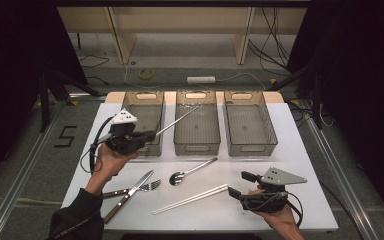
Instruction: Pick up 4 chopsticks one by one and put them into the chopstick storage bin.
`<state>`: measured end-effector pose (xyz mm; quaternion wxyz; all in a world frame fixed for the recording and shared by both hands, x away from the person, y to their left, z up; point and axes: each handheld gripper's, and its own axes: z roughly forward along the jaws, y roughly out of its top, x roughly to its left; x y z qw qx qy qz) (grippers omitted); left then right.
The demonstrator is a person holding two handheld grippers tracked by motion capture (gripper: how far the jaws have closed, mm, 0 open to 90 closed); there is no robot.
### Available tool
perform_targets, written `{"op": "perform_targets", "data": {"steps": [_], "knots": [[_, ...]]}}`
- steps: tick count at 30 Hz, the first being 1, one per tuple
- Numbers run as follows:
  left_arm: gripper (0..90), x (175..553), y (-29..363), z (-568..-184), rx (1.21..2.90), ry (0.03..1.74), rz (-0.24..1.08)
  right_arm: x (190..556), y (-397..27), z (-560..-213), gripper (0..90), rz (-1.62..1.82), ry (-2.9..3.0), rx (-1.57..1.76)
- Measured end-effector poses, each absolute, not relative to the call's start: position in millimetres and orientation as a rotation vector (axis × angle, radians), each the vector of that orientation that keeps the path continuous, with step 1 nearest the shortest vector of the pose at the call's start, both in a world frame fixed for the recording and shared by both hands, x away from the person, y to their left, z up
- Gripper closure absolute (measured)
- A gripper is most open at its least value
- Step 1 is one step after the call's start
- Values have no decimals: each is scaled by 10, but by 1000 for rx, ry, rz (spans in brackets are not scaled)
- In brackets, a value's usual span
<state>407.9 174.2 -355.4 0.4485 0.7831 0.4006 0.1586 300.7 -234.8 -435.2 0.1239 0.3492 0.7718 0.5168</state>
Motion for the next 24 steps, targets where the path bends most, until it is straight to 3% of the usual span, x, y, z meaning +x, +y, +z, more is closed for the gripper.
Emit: {"op": "perform_targets", "data": {"steps": [11,24], "knots": [[842,4382,2041,-3643,1875,1143,515,3005,-2347,-4352,269,1506,2251,1015],[842,4596,2244,-3821,1847,1254,568,3004,-2334,-4355,269,1504,2258,1013]]}}
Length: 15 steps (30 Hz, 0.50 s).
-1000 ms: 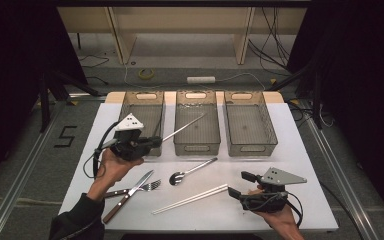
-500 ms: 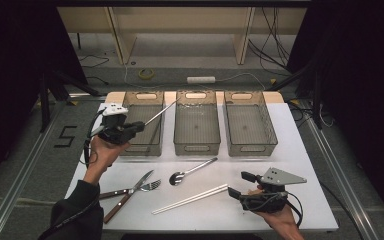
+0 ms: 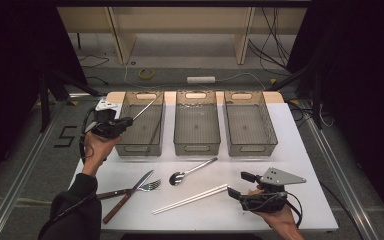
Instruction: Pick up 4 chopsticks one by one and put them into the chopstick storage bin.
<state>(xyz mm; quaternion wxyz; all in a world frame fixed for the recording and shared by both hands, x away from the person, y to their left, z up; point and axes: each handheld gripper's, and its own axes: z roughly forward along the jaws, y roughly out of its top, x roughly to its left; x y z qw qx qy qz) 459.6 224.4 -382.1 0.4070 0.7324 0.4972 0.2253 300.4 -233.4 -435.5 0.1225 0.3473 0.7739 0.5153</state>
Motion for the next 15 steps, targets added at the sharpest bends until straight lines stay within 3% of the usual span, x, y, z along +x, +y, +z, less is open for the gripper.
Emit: {"op": "perform_targets", "data": {"steps": [15], "knots": [[841,4731,2207,-3993,1888,1307,592,3003,-2343,-4355,269,1505,2257,1014]]}}
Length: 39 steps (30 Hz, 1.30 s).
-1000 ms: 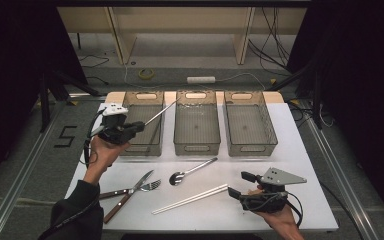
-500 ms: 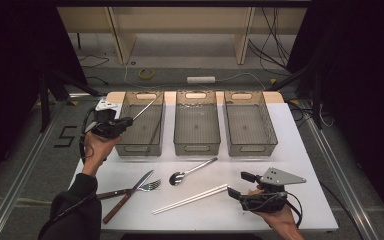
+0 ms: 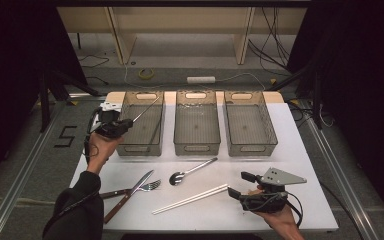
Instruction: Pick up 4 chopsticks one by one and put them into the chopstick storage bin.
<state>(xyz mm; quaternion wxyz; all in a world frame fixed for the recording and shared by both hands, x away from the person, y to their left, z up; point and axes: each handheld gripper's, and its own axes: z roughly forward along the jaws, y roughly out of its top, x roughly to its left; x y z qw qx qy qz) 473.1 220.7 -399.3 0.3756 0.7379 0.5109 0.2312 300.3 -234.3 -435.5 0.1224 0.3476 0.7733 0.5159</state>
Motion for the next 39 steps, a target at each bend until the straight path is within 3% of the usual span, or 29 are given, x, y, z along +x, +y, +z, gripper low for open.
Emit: {"op": "perform_targets", "data": {"steps": [18,21,24,30,39], "knots": [[825,4840,2119,-4197,1911,1361,565,3001,-2335,-4356,270,1501,2261,1012],[704,4840,2119,-4180,1895,1375,585,3003,-2335,-4357,271,1501,2262,1012],[651,4791,2119,-4101,1891,1353,617,2996,-2335,-4348,271,1502,2260,1005],[481,4659,2051,-3941,1890,1323,558,2994,-2340,-4340,270,1507,2255,1004],[354,4348,1834,-3848,1956,1204,450,2985,-2335,-4330,270,1506,2255,999]]}}
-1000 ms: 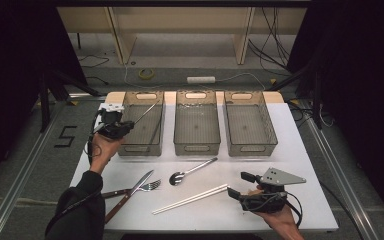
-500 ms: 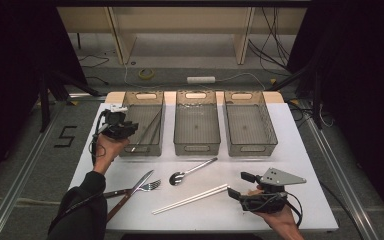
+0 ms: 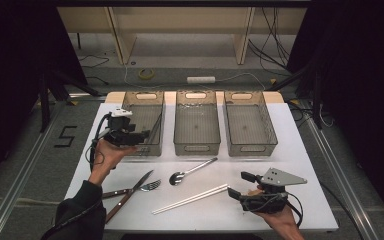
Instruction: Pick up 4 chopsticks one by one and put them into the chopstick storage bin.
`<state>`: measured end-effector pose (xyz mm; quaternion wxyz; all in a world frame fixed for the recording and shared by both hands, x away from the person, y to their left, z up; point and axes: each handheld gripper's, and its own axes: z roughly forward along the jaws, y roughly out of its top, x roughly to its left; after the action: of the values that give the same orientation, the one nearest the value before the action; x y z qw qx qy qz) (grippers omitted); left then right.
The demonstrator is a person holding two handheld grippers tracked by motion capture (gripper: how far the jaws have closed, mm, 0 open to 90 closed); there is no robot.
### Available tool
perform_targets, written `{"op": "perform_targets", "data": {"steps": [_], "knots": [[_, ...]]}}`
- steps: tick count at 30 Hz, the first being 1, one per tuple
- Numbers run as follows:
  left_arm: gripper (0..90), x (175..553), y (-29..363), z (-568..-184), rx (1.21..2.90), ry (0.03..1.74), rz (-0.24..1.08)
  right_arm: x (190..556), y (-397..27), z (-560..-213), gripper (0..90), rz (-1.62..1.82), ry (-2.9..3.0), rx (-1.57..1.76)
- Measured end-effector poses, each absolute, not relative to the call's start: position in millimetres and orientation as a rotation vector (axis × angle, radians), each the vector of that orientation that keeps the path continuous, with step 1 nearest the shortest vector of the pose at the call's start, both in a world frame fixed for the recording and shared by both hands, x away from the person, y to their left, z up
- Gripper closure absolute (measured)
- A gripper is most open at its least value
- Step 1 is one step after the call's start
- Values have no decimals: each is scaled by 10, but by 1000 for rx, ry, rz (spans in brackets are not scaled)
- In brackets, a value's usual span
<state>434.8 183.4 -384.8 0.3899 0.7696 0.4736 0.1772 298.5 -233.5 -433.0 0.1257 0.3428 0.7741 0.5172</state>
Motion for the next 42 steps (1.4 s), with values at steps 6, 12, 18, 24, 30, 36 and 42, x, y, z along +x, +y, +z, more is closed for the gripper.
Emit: {"op": "perform_targets", "data": {"steps": [6,12,18,24,30,36,42], "knots": [[316,4164,1640,-3861,2023,1111,371,2984,-2334,-4329,270,1506,2254,999],[277,4032,1491,-3926,2075,1041,329,2981,-2337,-4330,270,1508,2255,996],[245,3938,1422,-3990,2098,1005,283,2978,-2326,-4332,270,1505,2259,994],[229,3864,1354,-4053,2143,968,246,2980,-2326,-4328,270,1508,2258,996],[231,3804,1281,-4069,2209,938,229,2976,-2335,-4324,270,1509,2256,994],[228,3712,1193,-4094,2253,902,203,2980,-2329,-4327,270,1503,2257,999],[227,3667,1128,-4115,2292,874,193,2977,-2332,-4325,270,1506,2259,991]]}}
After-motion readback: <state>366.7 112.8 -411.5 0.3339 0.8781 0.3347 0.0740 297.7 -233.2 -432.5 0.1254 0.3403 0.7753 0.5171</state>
